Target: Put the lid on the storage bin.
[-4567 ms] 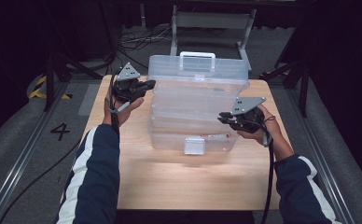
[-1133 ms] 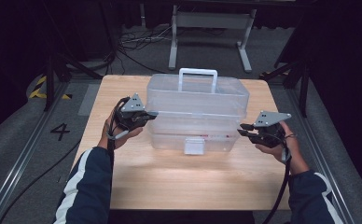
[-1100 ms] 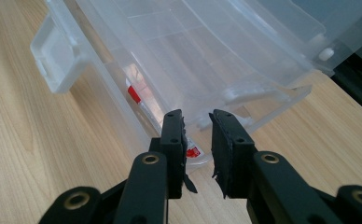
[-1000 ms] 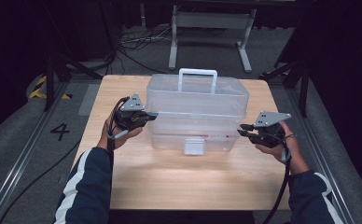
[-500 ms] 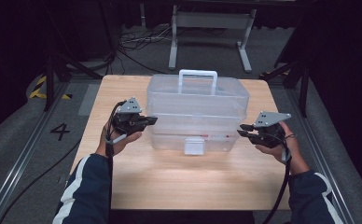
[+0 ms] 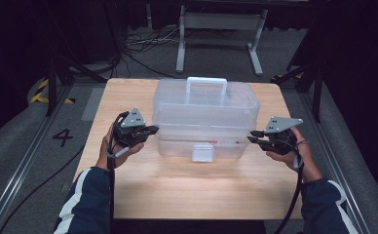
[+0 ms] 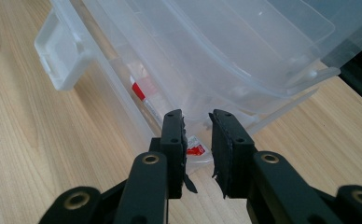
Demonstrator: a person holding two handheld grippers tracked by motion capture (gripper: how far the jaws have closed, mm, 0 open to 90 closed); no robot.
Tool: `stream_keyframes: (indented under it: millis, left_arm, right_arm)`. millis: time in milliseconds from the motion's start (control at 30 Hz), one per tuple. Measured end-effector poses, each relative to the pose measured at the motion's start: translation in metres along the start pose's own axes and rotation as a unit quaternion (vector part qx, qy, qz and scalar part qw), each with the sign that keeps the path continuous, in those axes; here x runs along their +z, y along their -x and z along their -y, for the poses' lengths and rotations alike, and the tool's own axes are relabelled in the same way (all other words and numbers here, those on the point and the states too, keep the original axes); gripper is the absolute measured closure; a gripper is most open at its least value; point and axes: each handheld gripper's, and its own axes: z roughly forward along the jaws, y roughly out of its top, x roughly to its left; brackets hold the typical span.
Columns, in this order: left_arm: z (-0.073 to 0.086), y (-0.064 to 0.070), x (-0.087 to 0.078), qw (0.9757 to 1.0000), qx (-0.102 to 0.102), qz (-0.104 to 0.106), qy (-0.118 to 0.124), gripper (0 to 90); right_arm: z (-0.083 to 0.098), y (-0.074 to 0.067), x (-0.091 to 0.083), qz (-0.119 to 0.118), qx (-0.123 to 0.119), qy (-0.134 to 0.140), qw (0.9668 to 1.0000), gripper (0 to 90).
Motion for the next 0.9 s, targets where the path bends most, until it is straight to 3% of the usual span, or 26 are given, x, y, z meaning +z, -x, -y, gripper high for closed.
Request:
stream_keyframes:
  millis: [300,900]
  left_arm:
    - [0.004,0.0,-0.002,0.9998,0.007,-0.016,-0.006,89.9]
    - [0.016,-0.001,0.0,0.9994,0.009,-0.025,-0.023,90.0]
  right_arm:
    - [0.001,0.0,0.0,-0.001,0.0,0.001,1.0,75.2]
    - [0.008,-0.002,0.002,-0.001,0.002,-0.013,0.9999,74.5]
